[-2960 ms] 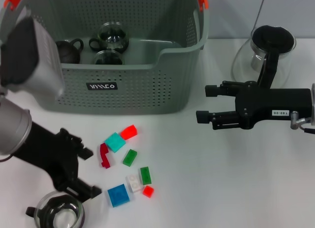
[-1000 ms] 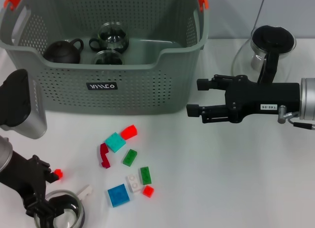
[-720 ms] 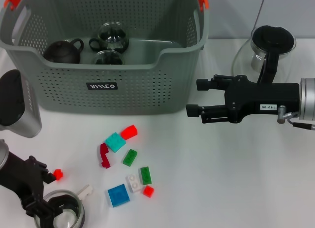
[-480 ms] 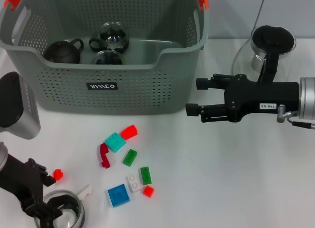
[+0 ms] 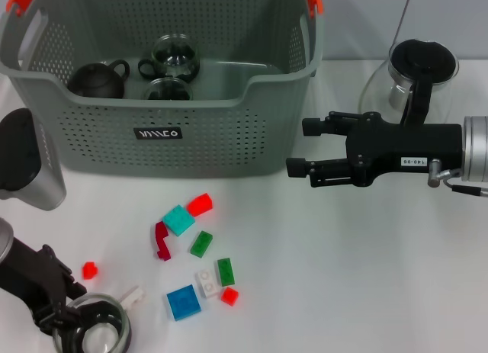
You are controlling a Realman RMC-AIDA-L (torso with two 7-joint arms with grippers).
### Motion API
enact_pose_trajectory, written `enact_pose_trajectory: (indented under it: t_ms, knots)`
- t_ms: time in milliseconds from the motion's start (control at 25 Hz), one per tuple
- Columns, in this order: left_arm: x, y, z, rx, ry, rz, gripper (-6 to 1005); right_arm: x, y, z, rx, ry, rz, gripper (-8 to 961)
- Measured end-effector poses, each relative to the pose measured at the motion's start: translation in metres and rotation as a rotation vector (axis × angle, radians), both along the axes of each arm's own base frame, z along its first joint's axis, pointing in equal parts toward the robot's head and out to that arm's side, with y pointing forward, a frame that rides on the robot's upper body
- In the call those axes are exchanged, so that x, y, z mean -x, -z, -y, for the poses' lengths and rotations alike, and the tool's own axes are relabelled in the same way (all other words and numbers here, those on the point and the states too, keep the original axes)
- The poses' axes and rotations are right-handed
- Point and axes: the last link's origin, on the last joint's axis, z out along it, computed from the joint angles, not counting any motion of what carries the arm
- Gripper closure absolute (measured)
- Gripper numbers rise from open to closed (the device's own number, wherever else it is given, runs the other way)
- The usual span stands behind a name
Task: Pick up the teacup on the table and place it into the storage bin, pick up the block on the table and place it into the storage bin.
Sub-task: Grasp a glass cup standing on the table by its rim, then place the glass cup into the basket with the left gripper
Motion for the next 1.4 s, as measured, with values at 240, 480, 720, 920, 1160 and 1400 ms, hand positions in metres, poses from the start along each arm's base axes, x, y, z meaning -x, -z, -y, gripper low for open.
enact_pose_trajectory:
  t_ms: [240,480,720,920,1160,1400]
  knots:
    - [-0.001,0.001,-0.003,-0.015,0.006,-0.002,758,0.000,-0.001,-0.001,-0.006,-0.002,0.000,36]
    - [-0.003,0.000,-0.005,-0.032,0.014,-0.004,928,0.001,-0.002,-0.002,-0.010,-0.005,0.001,36]
    - [-0.006,-0.005,-0.009,-0.073,-0.016,0.012,943,0.001,-0.003,-0.003,-0.014,-0.007,0.000,36]
    - [-0.021,-0.014,-0.007,-0.097,-0.046,0.114,954,0.001,-0.005,-0.004,-0.020,-0.007,0.004,36]
    - [-0.057,-0.036,-0.021,-0.239,-0.150,0.444,954,-0.004,-0.008,-0.004,-0.018,0.007,0.010,36]
    - [-0.110,-0.062,-0.052,-0.299,-0.073,0.740,954,-0.008,-0.011,-0.001,0.003,0.016,0.012,37]
